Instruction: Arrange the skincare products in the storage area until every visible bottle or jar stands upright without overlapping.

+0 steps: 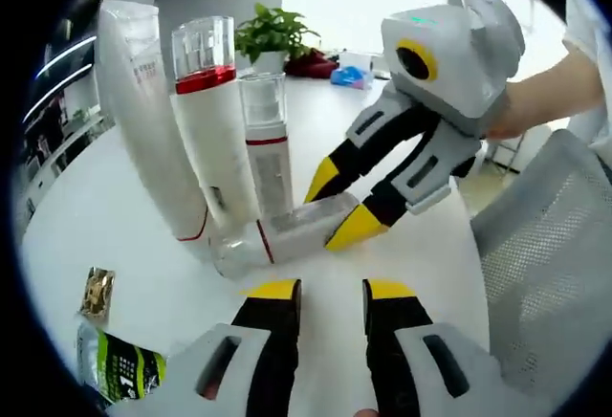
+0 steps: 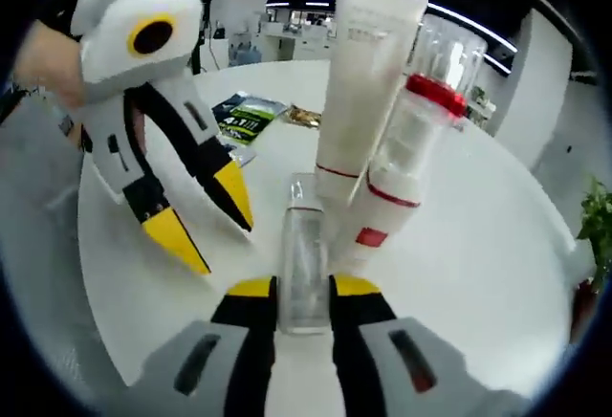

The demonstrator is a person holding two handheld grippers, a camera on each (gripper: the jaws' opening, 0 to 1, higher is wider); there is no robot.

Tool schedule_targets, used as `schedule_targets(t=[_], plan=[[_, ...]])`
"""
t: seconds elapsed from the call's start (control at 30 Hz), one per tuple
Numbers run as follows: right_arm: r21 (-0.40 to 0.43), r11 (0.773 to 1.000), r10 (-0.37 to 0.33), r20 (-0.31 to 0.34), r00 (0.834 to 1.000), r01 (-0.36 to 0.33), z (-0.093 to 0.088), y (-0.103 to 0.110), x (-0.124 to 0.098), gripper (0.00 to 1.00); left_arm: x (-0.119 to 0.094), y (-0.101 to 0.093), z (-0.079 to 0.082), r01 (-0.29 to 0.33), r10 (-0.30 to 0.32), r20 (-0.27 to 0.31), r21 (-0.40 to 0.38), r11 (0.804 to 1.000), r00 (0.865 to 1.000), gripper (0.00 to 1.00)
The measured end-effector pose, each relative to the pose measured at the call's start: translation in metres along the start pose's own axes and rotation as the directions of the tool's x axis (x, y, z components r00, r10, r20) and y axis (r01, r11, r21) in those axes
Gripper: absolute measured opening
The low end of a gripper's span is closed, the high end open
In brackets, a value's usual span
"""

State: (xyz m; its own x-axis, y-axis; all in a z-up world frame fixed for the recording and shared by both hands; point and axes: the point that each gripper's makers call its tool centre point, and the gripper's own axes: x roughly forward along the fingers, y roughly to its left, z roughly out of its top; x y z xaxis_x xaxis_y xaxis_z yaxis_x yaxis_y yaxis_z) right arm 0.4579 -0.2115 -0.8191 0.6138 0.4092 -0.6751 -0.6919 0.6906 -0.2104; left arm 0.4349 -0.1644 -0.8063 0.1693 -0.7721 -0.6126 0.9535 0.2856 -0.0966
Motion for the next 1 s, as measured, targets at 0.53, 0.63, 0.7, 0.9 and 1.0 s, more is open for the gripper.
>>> schedule_targets(t=[0.53,0.63,0.7,0.9,1.0], plan=[[-0.046,0.996,0.076,-0.102,0.992,-0.081,-0.021,0.042,-0.029,0.21,-0.045,0.09,0.07,-0.197,0.224,0.217,-0.14,0.97,0.95,0.33],[-0.053,0.994,0.085,-0.112,0.99,-0.092,-0.024,0.045,-0.033,0.21,-0.036,0.094,0.08,-0.187,0.206,0.213,-0.107,0.977,0.955,0.32],[-0.051,0.993,0.097,-0.116,0.988,-0.104,-0.025,0.049,-0.034,0.21,-0.031,0.094,0.086,-0.171,0.188,0.215,-0.094,0.981,0.958,0.32],[-0.046,0.99,0.127,-0.089,0.988,-0.131,-0.018,0.055,-0.041,0.21,-0.01,0.089,0.1,-0.107,0.111,0.213,-0.032,0.994,0.971,0.3],[-0.045,0.989,0.133,-0.099,0.986,-0.138,-0.017,0.058,-0.045,0.2,-0.003,0.092,0.101,-0.096,0.099,0.21,-0.024,0.995,0.973,0.28]])
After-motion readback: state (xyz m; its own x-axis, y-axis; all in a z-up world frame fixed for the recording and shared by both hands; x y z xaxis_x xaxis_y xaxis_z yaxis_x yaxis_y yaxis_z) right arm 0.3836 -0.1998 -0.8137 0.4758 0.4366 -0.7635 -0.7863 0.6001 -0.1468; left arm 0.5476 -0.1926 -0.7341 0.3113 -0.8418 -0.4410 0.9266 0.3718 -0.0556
